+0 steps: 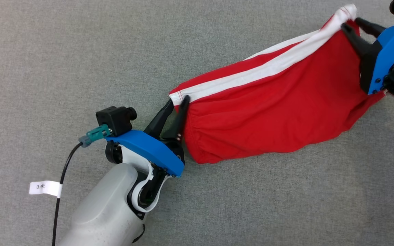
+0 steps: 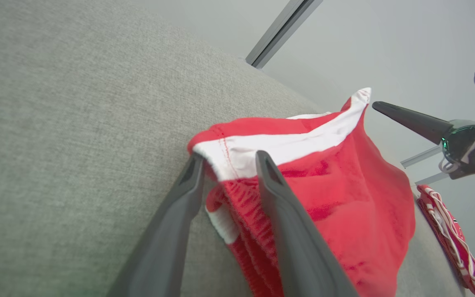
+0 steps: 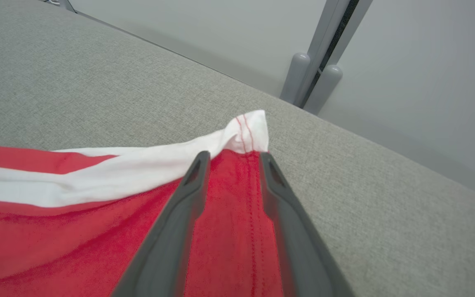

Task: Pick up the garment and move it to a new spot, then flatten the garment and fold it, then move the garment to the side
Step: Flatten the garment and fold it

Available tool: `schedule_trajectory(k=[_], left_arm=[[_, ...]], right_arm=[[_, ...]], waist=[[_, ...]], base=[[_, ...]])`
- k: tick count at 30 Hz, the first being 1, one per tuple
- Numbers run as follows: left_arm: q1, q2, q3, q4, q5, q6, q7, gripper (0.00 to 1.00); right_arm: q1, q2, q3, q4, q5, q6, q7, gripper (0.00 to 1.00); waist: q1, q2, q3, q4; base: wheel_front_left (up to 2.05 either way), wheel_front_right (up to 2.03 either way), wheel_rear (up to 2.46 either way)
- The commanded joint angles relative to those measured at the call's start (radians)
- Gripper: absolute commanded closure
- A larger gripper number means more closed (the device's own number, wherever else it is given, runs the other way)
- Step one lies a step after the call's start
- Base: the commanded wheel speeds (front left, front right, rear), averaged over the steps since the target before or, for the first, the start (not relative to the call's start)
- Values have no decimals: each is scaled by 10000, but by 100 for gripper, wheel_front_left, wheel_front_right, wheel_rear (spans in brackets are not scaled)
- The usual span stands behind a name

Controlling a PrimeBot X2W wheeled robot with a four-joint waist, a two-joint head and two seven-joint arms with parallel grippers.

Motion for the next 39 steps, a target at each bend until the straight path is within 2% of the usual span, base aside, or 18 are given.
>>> schedule_trajectory(k=[1,7,12,17,21,25,30,34,39], left_arm=[[-104,-36,-60,57,-7,-29,-54,0],[302,154,45,170,163,-187,-811,0],[906,376,983,3,826,-229,-1288,0],[1686,220,2959,-716,2986,34,-1294,0],[2043,81,3986,-1586,5432,178,-1297,0],[2395,-191,4869,-2198,6946,126,-1298,0],[2555,-572,5426,-2298,7550,-151,-1299,0],[2445,-729,5459,-2268,7688,-264,-1300,0],[2377,-852,5435,-2254,7758,-341,-1300,0]], right_arm=[[-147,45,47,58,66,1,-88,0],[242,15,299,612,731,1,-891,0],[867,-76,224,764,1112,1,-1375,0],[1403,161,-355,1337,1327,1,-2003,0],[1483,380,-816,2042,1102,1,-2268,0],[1133,718,-1207,2588,828,1,-2328,0],[699,1168,-1584,3283,432,1,-2263,0],[327,1473,-1791,3985,-24,1,-1954,0],[471,2049,-1423,4467,-390,18,-1285,2]], waist=[[-2,0,-23,-6],[-2,0,-537,-65],[-2,0,-998,-151],[-2,0,-1195,-247],[-2,0,-1143,-259],[-2,0,-899,-246],[-2,0,-522,-133],[-2,0,-265,14],[-2,0,-178,126]], base=[[0,0,0],[0,0,0],[0,0,0],[0,0,0],[0,0,0],[0,0,0],[0,0,0],[0,0,0],[0,0,0]])
